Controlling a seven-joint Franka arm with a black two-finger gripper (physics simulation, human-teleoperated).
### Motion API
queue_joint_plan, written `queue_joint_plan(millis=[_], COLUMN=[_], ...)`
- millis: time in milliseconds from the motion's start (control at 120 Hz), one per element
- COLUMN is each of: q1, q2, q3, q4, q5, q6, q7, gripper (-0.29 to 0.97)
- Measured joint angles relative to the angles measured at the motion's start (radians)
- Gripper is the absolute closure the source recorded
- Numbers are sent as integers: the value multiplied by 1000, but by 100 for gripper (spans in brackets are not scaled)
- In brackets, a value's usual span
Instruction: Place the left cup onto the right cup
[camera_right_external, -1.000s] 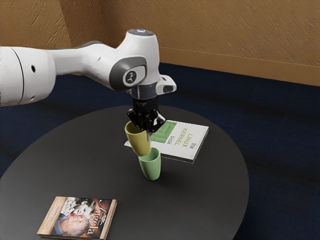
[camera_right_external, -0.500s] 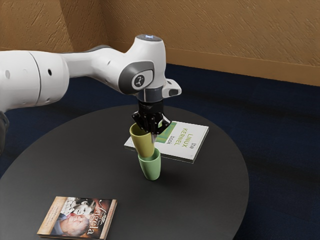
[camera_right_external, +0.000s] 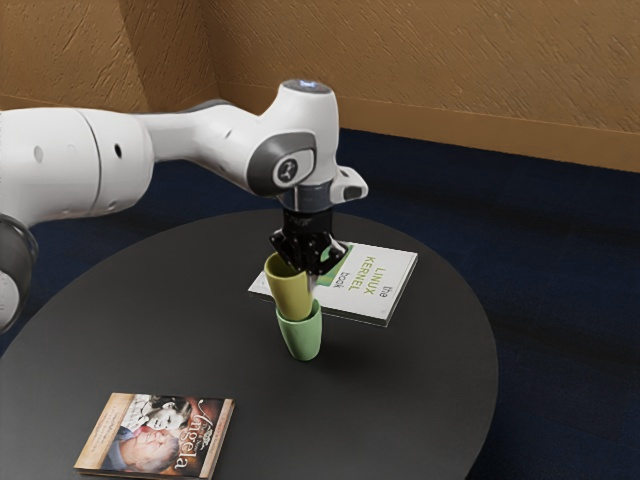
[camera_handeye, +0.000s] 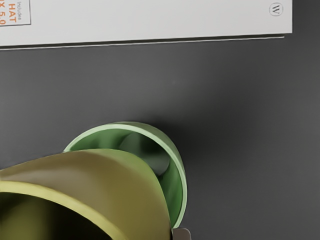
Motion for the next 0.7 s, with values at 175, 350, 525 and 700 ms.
queue_joint_plan(millis=[175,350,525,700], q1=[0,-2,-3,-4], q2=[12,22,25,24], q3=[0,0,0,0], q4=[0,0,0,0], q5=[-3,-12,-17,-22], q6=[4,6,8,8], q7=[-2,-4,-4,-2], gripper=[79,79,62,29])
